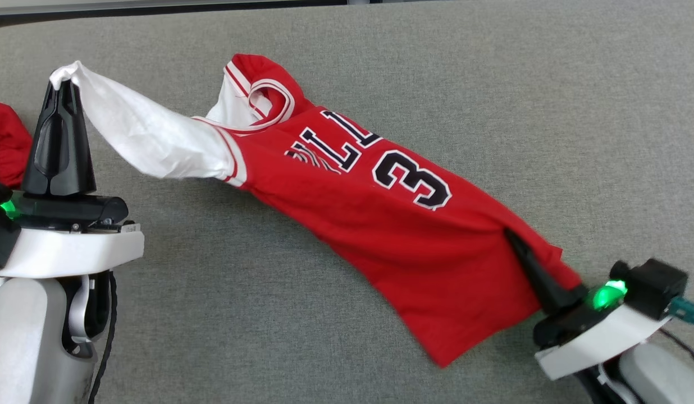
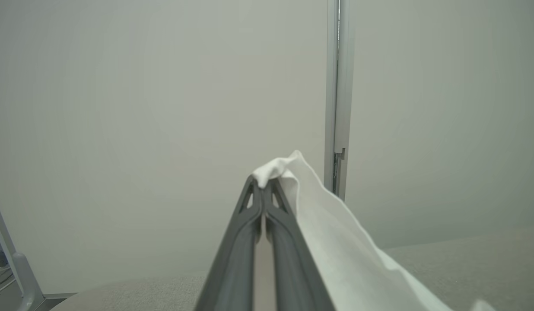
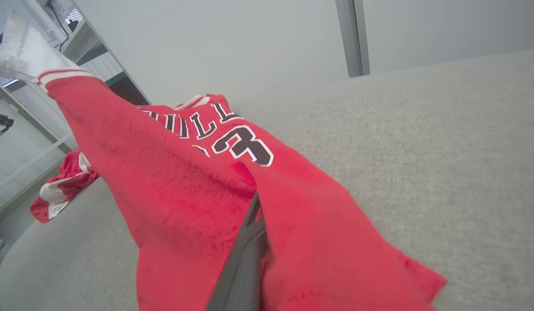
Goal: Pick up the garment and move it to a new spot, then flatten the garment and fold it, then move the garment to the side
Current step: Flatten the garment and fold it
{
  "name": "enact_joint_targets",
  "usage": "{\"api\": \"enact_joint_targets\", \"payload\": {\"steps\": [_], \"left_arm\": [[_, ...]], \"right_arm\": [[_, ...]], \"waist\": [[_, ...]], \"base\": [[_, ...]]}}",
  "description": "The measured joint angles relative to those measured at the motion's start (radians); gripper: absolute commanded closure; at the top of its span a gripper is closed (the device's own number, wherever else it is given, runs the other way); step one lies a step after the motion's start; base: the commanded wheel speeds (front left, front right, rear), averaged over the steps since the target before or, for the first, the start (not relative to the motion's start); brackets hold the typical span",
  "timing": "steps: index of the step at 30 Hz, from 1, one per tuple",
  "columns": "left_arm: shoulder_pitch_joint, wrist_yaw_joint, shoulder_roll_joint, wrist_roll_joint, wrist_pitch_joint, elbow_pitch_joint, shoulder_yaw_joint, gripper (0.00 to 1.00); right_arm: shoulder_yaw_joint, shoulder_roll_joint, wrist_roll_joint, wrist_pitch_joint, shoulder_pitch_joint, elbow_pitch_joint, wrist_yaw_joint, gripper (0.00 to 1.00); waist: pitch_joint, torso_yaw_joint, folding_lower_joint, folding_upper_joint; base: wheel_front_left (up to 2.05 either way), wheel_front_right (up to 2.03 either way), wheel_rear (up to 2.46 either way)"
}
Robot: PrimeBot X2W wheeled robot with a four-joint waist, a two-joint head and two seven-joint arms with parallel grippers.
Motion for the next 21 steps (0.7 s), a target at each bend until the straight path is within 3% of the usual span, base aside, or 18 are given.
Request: {"api": "enact_joint_targets", "payload": {"steps": [6,10,11,12,17,21], "left_arm": [[-0.028,-0.023,-0.016,0.011,0.0,-0.008,-0.008,1.0],[-0.039,-0.036,-0.025,0.01,0.0,0.008,-0.015,1.0],[-0.039,-0.043,-0.029,0.009,0.0,0.017,-0.02,1.0],[-0.04,-0.044,-0.032,0.007,0.0,0.03,-0.026,1.0],[-0.065,-0.062,-0.057,0.008,0.0,0.069,-0.038,1.0],[-0.084,-0.071,-0.077,0.02,0.0,0.075,-0.031,1.0]], "right_arm": [[-0.083,-0.067,-0.038,-0.001,-0.124,-0.007,0.0,1.0],[-0.073,-0.062,-0.025,-0.001,-0.206,0.062,0.0,1.0],[-0.058,-0.058,-0.024,-0.001,-0.232,0.097,0.0,0.74],[-0.041,-0.047,-0.005,-0.001,-0.253,0.142,0.0,0.0],[0.091,-0.011,0.063,0.0,-0.285,0.284,0.0,0.0],[0.041,-0.017,0.062,0.0,-0.23,0.268,0.0,0.0]], "waist": [[-0.022,-0.005,0.0,0.0],[-0.02,-0.01,0.0,0.0],[-0.019,-0.012,0.0,0.0],[-0.019,-0.015,0.0,0.0],[-0.026,-0.015,0.0,0.0],[-0.035,-0.012,0.0,0.0]], "base": [[0.0,0.0,0.0],[0.0,0.0,0.0],[0.0,0.0,0.0],[0.0,0.0,0.0],[0.0,0.0,0.0],[0.0,0.0,0.0]]}}
